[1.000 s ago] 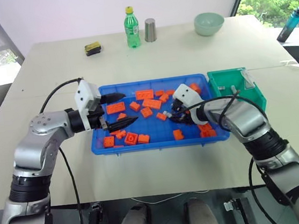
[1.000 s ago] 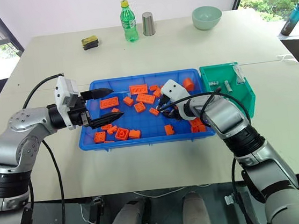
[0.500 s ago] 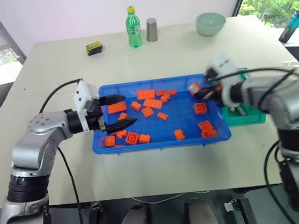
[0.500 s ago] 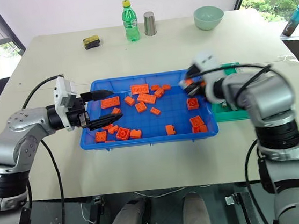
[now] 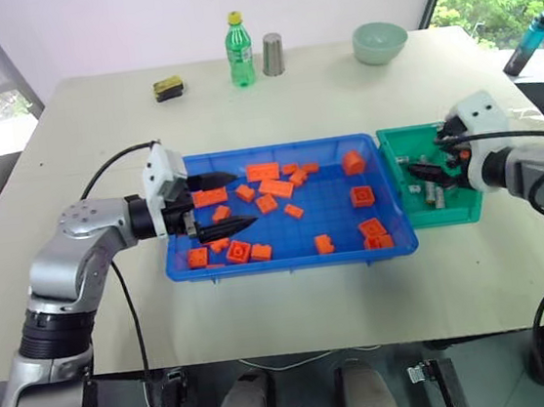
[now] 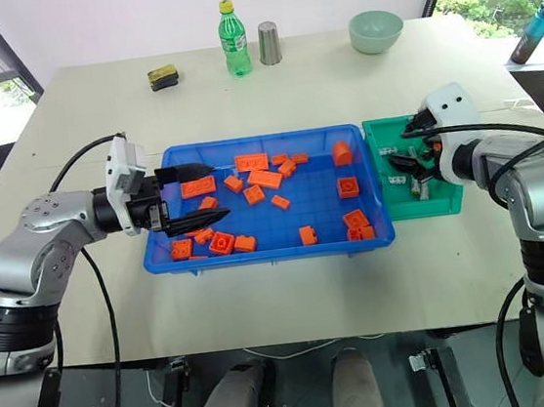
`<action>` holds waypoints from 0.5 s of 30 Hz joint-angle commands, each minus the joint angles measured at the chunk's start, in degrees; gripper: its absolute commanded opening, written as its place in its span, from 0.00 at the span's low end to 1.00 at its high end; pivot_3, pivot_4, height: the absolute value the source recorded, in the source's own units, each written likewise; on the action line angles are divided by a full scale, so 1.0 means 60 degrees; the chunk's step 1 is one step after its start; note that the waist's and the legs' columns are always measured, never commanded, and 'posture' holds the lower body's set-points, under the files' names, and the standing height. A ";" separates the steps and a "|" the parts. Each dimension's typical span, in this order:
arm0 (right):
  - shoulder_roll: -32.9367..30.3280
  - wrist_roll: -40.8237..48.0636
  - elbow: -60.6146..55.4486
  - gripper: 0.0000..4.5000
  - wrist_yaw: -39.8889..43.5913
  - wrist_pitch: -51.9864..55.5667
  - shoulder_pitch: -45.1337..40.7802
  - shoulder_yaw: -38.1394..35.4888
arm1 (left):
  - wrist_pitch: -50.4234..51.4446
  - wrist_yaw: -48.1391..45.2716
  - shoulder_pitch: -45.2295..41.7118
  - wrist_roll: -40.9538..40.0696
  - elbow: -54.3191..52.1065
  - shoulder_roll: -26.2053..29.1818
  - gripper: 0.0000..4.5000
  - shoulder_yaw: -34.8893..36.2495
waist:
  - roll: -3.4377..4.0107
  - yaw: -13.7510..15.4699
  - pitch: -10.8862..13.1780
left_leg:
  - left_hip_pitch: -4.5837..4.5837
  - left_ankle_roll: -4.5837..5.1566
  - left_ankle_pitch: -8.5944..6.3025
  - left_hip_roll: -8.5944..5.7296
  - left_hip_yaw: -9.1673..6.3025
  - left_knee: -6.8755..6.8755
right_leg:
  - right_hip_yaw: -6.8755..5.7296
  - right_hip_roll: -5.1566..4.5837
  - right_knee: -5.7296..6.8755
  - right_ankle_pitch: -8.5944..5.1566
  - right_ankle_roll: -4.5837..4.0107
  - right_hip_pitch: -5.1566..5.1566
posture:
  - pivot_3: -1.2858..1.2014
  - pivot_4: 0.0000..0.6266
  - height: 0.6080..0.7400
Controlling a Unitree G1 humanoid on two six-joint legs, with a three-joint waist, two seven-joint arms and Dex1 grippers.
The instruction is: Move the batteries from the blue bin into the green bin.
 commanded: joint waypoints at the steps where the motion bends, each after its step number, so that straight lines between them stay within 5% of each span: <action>1: -0.0742 0.0348 0.0475 0.88 0.1199 -0.1781 0.0065 -0.1125 | 0.0140 -0.0130 -0.0108 -0.0310 -0.0118 0.0465 1.00 0.0723 | 0.0000 0.0026 0.0001 | 0.0000 0.0001 0.0000 -0.0001 -0.0003 0.0000 | -0.0001 0.0000 0.0000 0.0000 0.0000 0.0001 | 0.52 0.24 0.90; 7: -0.2569 0.0881 0.1897 0.88 0.4683 -0.4336 0.1407 -0.2186 | 0.0733 -0.0351 -0.0349 -0.0826 -0.0021 0.1413 1.00 0.1536 | -0.0001 -0.0016 0.0001 | 0.0004 0.0005 -0.0003 0.0002 -0.0003 0.0000 | -0.0011 0.0002 -0.0007 -0.0001 0.0001 0.0011 | 0.52 0.24 0.90; 15: -0.3520 0.0439 0.4768 0.88 0.5947 -0.6671 0.1159 -0.2099 | 0.0947 -0.1207 0.0165 -0.1066 0.0596 0.2881 1.00 0.2577 | 0.0022 -0.0195 0.0008 | 0.0024 0.0005 -0.0003 0.0015 0.0016 -0.0016 | -0.0010 0.0005 -0.0007 -0.0002 0.0002 0.0013 | 0.52 0.24 0.90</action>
